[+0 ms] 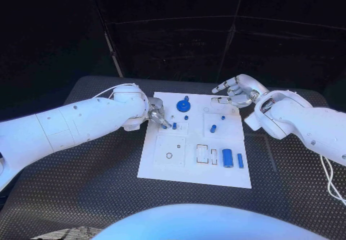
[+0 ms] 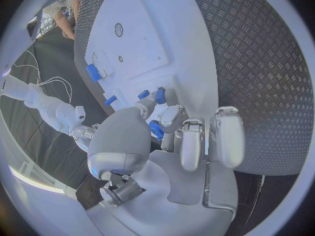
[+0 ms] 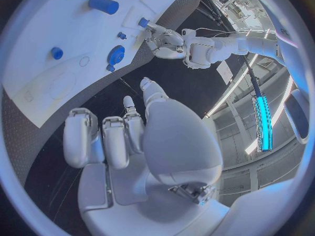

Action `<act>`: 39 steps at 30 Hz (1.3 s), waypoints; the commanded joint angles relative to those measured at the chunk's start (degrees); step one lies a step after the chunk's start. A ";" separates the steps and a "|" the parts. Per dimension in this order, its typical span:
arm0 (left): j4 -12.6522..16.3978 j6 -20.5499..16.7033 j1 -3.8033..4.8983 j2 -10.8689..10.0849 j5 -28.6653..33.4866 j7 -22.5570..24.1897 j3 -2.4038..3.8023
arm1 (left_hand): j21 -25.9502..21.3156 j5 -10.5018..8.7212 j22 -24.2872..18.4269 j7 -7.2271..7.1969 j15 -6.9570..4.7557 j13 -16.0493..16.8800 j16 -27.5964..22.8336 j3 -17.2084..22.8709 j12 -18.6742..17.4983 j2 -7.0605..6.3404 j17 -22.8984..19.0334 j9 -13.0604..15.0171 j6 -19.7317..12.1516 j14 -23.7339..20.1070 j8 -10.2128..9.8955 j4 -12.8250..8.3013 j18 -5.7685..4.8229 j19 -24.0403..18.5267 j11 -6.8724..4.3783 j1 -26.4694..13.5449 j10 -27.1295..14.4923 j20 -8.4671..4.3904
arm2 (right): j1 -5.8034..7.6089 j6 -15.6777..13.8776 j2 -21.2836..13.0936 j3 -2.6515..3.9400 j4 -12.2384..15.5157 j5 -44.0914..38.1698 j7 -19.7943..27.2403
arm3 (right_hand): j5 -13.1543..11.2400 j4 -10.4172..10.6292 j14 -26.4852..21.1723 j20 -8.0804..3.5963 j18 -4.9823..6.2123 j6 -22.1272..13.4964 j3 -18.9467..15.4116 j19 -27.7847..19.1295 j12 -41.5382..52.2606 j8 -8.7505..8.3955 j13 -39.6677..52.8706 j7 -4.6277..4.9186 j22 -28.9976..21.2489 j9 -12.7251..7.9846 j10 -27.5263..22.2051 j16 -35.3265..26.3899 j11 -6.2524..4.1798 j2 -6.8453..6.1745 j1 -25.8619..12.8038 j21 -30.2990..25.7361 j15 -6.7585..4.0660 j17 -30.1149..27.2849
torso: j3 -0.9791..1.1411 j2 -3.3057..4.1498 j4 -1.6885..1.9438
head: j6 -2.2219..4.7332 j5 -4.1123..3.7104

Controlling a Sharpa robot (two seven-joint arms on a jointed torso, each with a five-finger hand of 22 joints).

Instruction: Assemble the parts on the task board

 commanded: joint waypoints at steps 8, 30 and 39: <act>-1.02 -0.11 -0.13 0.20 -0.10 -0.33 -0.11 | -0.03 0.01 4.94 0.18 -0.27 0.01 0.18 -4.24 0.31 -0.10 15.10 0.47 -0.45 5.84 0.52 2.73 -0.18 0.30 -0.03 -3.22 -0.15 0.00 | 0.10 0.11 -0.01 0.04 0.12 -0.09 0.48 | 0.22 -0.31 3.45 -0.10 0.54 0.27 0.11 -0.34 -0.23 0.17 2.48 -0.02 -0.17 -0.08 -0.12 -0.36 -0.19 0.17 -0.62 -0.39 -0.35 2.91 | 0.01 0.02 -0.05 | 0.04 -0.09; 0.06 -1.13 -0.18 0.27 -0.03 -0.26 -0.10 | -0.03 0.02 5.09 0.05 -0.34 0.20 0.18 -8.19 0.52 0.27 15.10 0.83 -0.60 5.84 0.76 4.73 -0.19 0.38 -0.13 -3.84 -0.10 -0.03 | 0.08 0.37 0.21 0.04 -0.13 -0.09 0.63 | 0.21 -0.26 3.43 -0.10 0.56 0.23 0.03 -0.39 -0.24 0.17 2.47 -0.01 -0.28 -0.08 -0.13 -0.40 -0.18 0.17 -0.83 -0.44 -0.35 2.84 | -0.06 0.02 0.00 | 0.19 -0.26; 0.73 -2.53 -0.25 0.06 -0.03 -0.25 -0.07 | 0.06 0.02 5.21 0.03 -0.36 0.33 0.18 -9.00 0.64 0.44 15.10 0.90 -0.59 5.84 0.81 5.21 -0.22 0.45 -0.15 -3.93 -0.04 -0.05 | 0.06 0.55 0.39 0.04 -0.28 -0.09 0.72 | 0.21 -0.26 3.43 -0.10 0.56 0.23 0.03 -0.39 -0.24 0.17 2.47 -0.01 -0.28 -0.08 -0.13 -0.40 -0.18 0.17 -0.83 -0.44 -0.35 2.84 | -0.03 -0.03 0.03 | 0.20 -0.26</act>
